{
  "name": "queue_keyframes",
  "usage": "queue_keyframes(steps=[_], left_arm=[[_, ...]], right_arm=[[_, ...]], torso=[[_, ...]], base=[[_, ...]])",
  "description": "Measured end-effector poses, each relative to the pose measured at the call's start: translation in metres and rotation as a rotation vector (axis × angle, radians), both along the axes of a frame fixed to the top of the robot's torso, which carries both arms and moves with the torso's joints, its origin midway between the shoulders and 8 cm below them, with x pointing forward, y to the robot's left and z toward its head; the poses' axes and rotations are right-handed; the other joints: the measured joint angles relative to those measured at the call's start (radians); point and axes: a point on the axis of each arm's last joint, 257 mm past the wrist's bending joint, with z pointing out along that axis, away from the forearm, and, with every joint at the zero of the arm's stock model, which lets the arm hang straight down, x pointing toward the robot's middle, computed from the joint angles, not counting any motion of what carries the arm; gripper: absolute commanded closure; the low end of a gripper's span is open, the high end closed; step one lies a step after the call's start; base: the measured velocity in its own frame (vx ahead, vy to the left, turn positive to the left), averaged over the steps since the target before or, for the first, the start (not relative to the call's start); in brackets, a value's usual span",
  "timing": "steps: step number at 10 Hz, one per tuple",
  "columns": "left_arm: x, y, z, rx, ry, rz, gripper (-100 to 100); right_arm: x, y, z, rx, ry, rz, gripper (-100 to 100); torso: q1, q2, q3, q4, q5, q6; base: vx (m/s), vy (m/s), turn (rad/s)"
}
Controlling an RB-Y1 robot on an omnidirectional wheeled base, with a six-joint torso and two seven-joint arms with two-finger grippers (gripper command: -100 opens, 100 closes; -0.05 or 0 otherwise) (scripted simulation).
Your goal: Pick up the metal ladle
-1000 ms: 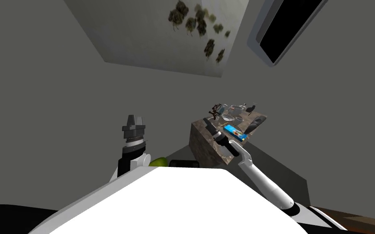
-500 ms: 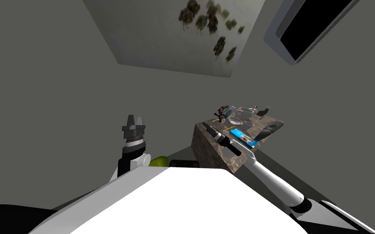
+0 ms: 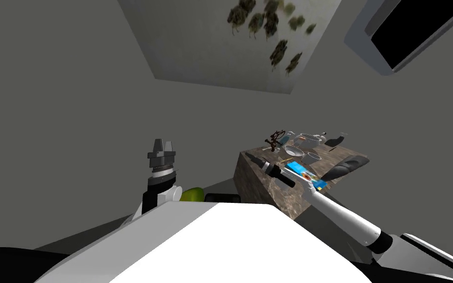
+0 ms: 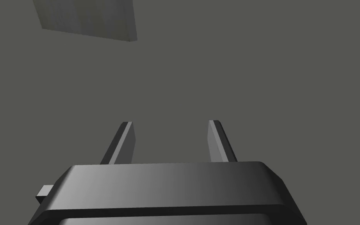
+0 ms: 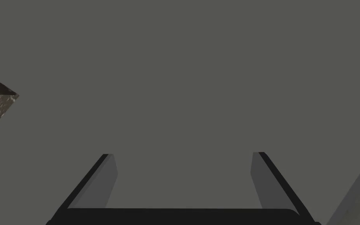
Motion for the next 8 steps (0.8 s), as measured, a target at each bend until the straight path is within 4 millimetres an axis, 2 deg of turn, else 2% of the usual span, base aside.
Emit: queue_keyframes(steps=[4,5,8], left_arm=[[0.000,0.000,0.000,0.000,0.000,0.000,0],[0.000,0.000,0.000,0.000,0.000,0.000,0],[0.000,0.000,0.000,0.000,0.000,0.000,0]], right_arm=[[-0.008,-0.035,-0.035,-0.157,0.063,0.013,-100],[-0.008,-0.046,-0.041,-0.194,0.074,0.014,-100],[-0.010,-0.077,-0.051,-0.286,0.108,0.010,-100]], torso=[[-0.001,0.000,0.000,0.000,0.000,0.000],[-0.001,0.000,0.000,0.000,0.000,0.001],[0.000,0.001,0.000,0.000,0.000,0.001]], base=[[0.034,-0.019,0.146],[0.013,-0.009,-0.011],[0.031,-0.020,0.149]])
